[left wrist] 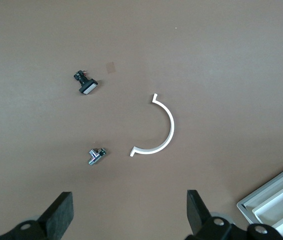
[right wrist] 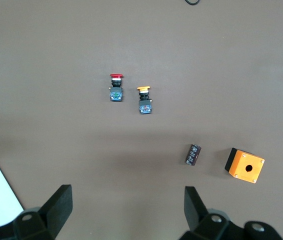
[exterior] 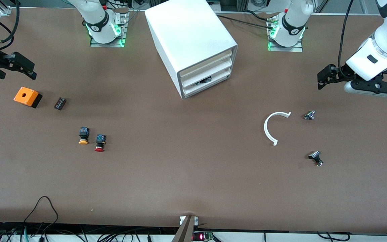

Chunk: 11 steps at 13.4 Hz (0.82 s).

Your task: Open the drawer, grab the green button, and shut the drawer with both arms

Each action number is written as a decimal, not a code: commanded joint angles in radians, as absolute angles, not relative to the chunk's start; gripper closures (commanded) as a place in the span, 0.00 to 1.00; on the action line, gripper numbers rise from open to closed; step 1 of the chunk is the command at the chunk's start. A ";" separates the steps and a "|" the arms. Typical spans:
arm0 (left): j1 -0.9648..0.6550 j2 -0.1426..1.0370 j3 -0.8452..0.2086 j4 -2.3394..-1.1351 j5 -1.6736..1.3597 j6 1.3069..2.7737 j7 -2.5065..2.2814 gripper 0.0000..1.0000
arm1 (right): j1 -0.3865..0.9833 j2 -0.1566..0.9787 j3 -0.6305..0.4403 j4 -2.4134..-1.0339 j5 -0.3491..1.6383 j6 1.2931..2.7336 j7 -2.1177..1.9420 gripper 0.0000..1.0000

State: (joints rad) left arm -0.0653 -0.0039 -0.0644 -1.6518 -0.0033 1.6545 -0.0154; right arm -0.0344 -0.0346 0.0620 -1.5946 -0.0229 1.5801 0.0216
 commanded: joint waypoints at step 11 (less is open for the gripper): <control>-0.064 0.003 -0.067 -1.632 0.011 1.646 -0.014 0.00 | -0.040 0.018 0.063 -1.649 -0.005 1.531 0.025 0.01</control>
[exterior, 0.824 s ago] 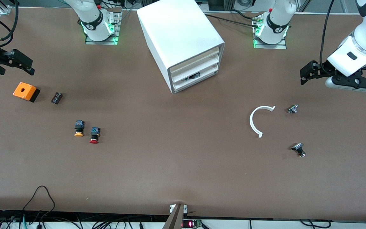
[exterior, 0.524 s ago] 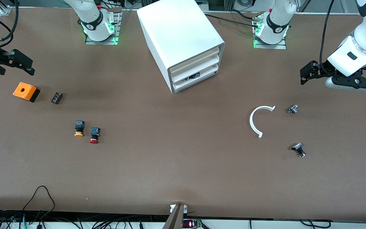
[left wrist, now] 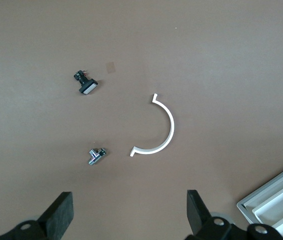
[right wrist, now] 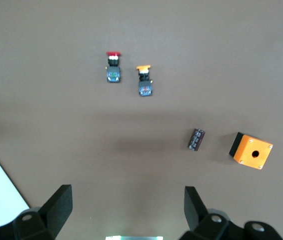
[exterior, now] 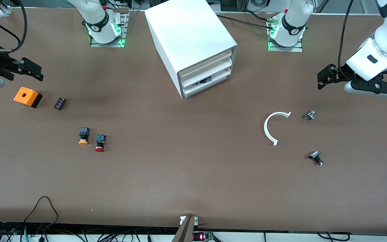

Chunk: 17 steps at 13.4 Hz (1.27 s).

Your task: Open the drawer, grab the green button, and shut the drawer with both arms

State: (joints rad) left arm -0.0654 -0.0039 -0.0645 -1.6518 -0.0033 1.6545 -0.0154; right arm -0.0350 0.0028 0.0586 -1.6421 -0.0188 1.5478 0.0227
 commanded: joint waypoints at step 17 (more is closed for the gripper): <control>-0.117 0.193 -0.097 -1.635 -0.521 1.434 0.006 0.00 | 0.127 0.359 0.074 -1.447 0.012 1.603 0.178 0.01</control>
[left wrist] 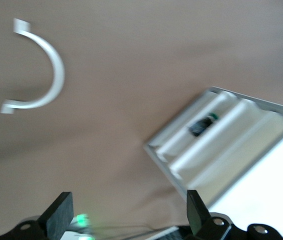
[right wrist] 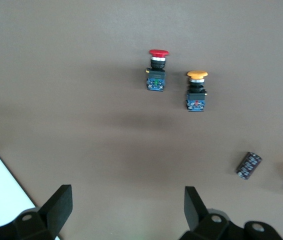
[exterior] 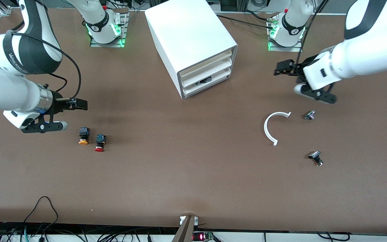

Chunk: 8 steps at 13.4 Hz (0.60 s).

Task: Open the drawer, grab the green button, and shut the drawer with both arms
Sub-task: 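Move the left gripper to the drawer handle while the right gripper approaches the buttons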

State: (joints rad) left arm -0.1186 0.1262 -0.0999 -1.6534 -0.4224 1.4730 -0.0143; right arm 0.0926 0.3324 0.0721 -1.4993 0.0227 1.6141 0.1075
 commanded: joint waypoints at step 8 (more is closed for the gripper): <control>-0.064 0.367 -0.097 -1.756 -0.861 1.505 0.429 0.03 | 0.210 0.426 0.074 -1.448 0.018 1.681 0.417 0.01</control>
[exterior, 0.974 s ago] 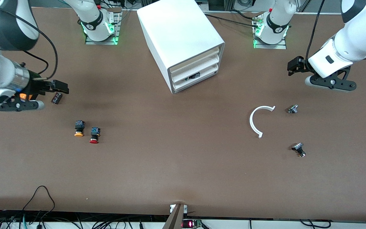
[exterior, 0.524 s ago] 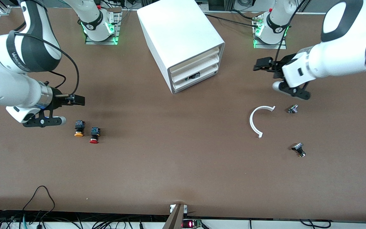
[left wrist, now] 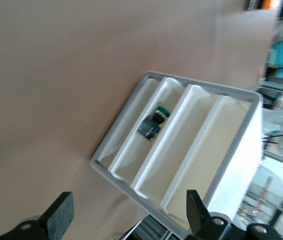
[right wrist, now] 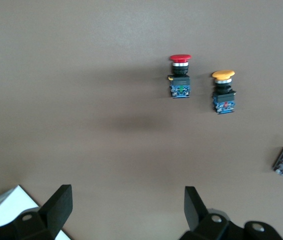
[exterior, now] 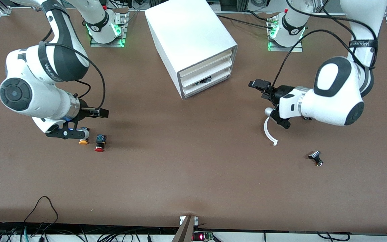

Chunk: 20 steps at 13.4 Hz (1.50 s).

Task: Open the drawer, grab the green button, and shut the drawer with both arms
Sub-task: 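Move the left gripper to the drawer handle while the right gripper approaches the buttons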

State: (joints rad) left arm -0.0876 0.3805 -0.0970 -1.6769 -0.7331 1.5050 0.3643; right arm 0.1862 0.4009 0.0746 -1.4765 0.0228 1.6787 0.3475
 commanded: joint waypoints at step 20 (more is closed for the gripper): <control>-0.121 0.459 -0.264 -2.215 -1.221 1.991 1.124 0.42 | 0.368 0.549 0.074 -1.462 0.017 1.821 0.827 0.01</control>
State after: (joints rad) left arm -0.1219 0.4503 -0.2597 -2.1851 -1.1455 1.9780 1.0383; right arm 0.3606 0.5376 0.0762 -1.4767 0.0228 1.8208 0.8038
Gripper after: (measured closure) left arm 0.419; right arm 0.009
